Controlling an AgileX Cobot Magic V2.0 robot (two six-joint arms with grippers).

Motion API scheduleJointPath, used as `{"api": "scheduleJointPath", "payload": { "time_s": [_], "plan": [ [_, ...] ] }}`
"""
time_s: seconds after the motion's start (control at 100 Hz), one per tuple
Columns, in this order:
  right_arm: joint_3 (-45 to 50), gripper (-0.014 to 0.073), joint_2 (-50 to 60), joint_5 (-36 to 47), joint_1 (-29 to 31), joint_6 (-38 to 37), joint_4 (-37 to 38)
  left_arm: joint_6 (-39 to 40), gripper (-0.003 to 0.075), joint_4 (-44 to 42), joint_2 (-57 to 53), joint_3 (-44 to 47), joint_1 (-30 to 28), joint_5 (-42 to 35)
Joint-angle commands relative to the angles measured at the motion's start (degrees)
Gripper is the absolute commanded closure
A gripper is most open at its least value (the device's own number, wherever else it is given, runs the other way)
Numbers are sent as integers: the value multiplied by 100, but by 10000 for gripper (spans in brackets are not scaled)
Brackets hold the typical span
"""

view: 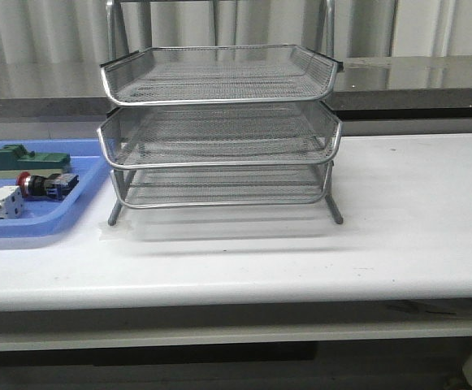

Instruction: Place button on rack with both arms

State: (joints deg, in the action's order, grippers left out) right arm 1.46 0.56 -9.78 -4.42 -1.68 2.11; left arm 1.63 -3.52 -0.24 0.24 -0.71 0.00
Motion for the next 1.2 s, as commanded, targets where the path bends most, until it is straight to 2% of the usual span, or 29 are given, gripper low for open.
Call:
{"api": "scheduleJointPath", "payload": {
  "time_s": [0.0,0.59,0.87,1.02,1.19],
  "plan": [
    [12,650,103,466,37,45,44,82,741,-6,-182,192,4,-470],
    [12,650,103,466,37,45,44,82,741,-6,-182,192,4,-470],
    [-87,650,98,1095,37,39,25,82,741,-6,-182,192,4,-470],
    [-886,650,-157,228,37,23,-79,82,741,-6,-182,192,4,-470],
    [-2303,650,-1178,-931,37,23,-79,82,741,-6,-182,192,4,-470]
  ]
}}
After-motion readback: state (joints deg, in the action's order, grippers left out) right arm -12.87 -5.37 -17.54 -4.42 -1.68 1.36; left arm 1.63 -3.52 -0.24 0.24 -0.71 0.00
